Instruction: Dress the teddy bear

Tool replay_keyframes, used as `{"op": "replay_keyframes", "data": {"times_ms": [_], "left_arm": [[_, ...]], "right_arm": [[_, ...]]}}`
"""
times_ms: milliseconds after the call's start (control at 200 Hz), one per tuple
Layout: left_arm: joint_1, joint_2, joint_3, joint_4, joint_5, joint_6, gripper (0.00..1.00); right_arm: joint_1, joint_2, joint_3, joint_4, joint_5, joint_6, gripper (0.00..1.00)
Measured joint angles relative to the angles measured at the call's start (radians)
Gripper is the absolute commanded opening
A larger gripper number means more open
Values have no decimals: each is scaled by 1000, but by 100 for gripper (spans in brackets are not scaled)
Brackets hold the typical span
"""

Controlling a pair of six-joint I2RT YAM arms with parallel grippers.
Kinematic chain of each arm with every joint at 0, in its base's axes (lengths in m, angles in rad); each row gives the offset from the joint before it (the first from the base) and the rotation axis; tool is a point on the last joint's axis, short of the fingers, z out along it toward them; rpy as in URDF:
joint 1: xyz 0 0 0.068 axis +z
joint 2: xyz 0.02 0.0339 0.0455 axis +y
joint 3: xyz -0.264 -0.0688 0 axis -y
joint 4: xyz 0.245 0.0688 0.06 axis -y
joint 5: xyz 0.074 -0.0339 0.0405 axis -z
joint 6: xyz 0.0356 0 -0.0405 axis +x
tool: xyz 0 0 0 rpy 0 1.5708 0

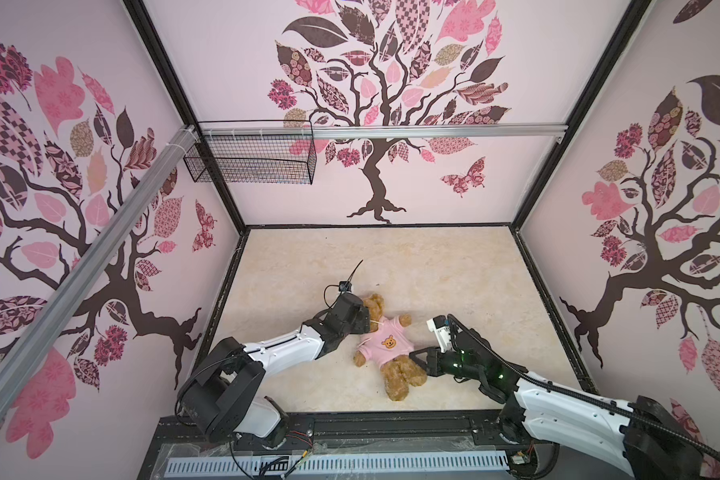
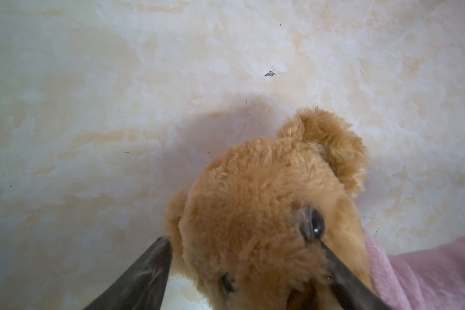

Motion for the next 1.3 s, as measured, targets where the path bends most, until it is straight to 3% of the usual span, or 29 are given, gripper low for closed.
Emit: {"op": "replay_keyframes", "data": {"times_ms": [225,390,635,820,985,1085,1215,1300], "left_arm": [[9,59,72,-2,17,32,80],[12,87,124,-4,19,71,80],[30,170,253,-6,11,117,81],[37,143,284,-14,0,139,83],[37,-47,206,37,-85,167,84],[38,-202,89,114,-188,208,86],[41,-319,-72,243,-359,293,96],[49,-334,-160,328,-460,366,97]], "right_arm": [[-5,7,131,-151,35,-106,29],[-6,34,233,-178,66,-191,30],[1,163,189,-117,11,-175,24],[35,186,184,-68,-30,-158,31],[26,92,225,-174,64,-240,51],[-41,18,275,-232,154,-313,63],[-142,-34,301,-238,351,-407,84],[-151,-32,274,-192,509,-475,99]]}}
